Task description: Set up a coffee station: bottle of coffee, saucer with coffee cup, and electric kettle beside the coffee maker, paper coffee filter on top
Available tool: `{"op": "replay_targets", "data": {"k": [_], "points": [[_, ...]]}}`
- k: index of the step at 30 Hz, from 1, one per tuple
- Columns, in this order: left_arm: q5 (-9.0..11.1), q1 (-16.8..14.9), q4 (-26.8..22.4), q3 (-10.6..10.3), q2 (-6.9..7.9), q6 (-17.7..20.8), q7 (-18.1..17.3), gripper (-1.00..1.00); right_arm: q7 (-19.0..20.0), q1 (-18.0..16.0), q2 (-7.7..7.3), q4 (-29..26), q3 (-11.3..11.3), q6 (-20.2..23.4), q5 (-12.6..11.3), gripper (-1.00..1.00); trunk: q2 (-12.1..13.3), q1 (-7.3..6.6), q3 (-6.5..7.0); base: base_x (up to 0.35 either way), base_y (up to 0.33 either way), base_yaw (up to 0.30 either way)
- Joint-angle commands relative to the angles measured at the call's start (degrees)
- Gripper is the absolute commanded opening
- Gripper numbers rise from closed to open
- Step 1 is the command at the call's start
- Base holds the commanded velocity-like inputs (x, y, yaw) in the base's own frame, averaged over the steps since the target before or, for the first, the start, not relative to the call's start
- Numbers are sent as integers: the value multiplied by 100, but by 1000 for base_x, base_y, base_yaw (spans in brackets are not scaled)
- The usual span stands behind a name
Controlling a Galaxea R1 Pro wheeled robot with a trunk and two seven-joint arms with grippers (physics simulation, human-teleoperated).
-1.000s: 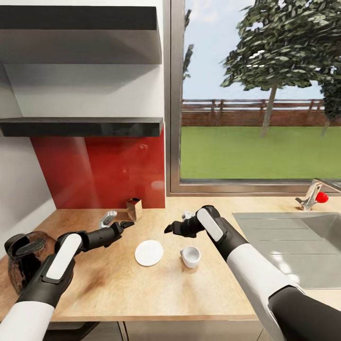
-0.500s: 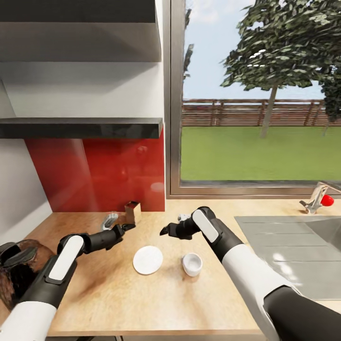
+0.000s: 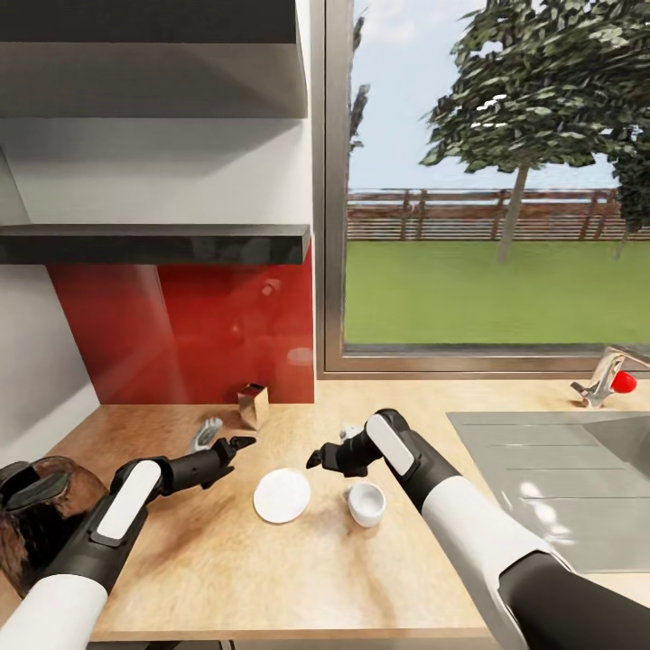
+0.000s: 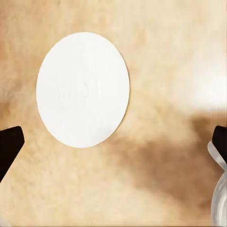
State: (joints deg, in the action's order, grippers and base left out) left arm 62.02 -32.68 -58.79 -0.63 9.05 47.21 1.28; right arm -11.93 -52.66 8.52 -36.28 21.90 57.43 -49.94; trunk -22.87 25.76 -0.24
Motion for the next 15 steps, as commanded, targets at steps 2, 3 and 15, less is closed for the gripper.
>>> {"op": "replay_targets", "data": {"k": [2, 3, 15], "points": [[21, -1, 4, -7, 11, 10, -61, 100, -51, 25, -10, -3, 16, 5, -61, 100, -5, 2, -3, 0, 0, 0], [21, -1, 6, -7, 13, 9, -81, 100, -46, 42, -12, -4, 16, 5, -60, 100, -5, 2, -3, 0, 0, 0], [21, 3, 8, -24, 0, 6, -521, 100, 1180, 175, -134, -2, 16, 5, -31, 100, -5, 2, -3, 0, 0, 0]]}}
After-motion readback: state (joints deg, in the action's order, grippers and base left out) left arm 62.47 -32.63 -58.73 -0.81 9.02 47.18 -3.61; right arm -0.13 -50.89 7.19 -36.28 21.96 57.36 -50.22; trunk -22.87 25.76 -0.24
